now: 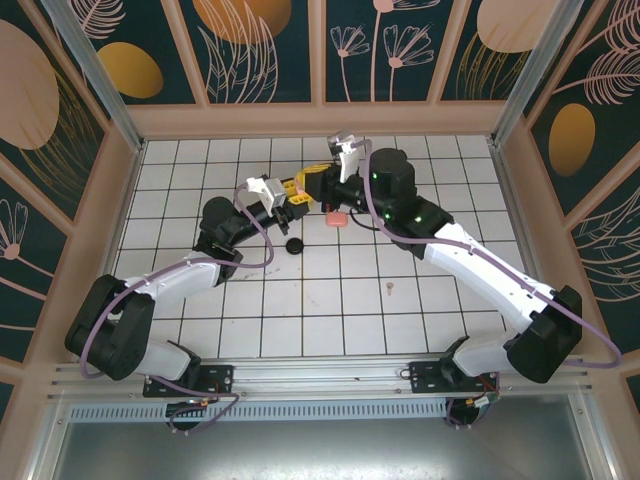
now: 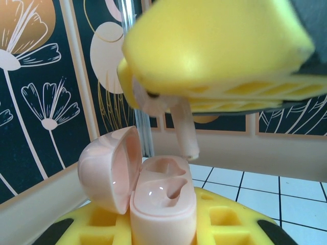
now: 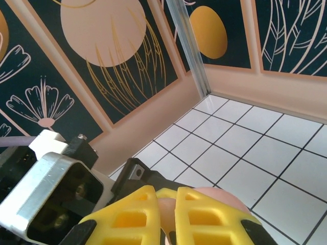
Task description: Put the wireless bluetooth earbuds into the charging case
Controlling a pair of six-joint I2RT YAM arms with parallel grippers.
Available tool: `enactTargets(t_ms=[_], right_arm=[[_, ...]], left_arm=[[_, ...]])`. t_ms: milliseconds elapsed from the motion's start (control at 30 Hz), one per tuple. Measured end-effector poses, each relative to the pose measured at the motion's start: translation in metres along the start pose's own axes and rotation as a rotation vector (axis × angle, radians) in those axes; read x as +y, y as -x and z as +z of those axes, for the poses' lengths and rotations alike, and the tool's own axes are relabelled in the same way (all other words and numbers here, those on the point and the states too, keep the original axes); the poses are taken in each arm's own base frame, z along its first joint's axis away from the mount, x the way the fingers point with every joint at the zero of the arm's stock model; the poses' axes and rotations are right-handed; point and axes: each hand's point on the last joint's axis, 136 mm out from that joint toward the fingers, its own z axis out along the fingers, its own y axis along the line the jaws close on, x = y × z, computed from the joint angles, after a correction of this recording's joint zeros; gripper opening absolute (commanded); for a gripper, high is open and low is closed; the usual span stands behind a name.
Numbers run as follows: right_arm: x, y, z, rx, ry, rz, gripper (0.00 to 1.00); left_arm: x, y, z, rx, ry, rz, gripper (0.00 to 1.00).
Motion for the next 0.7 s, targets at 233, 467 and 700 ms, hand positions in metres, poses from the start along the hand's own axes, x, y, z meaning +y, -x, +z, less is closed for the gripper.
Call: enactTargets(t_ms=[233,467,700], right_arm=[[-0.005,-0.005,0.001,0.004,-0.018,0.003,0.10],[-0.008,-0.005,0.002,0.000,-0.025,0.003,0.10],[-0.011,-0.008,0.004,0.007,-0.030,0.004,0.08]], left_arm=[[-0.001,0.002,0.001,-0.003,-0.007,0.002,0.00],[-0.003,0.001,0.001,0.000,-0.018,0.000,0.00],[-0.003,-0.002,0.001,0.013,-0.017,-0.016,0.00]])
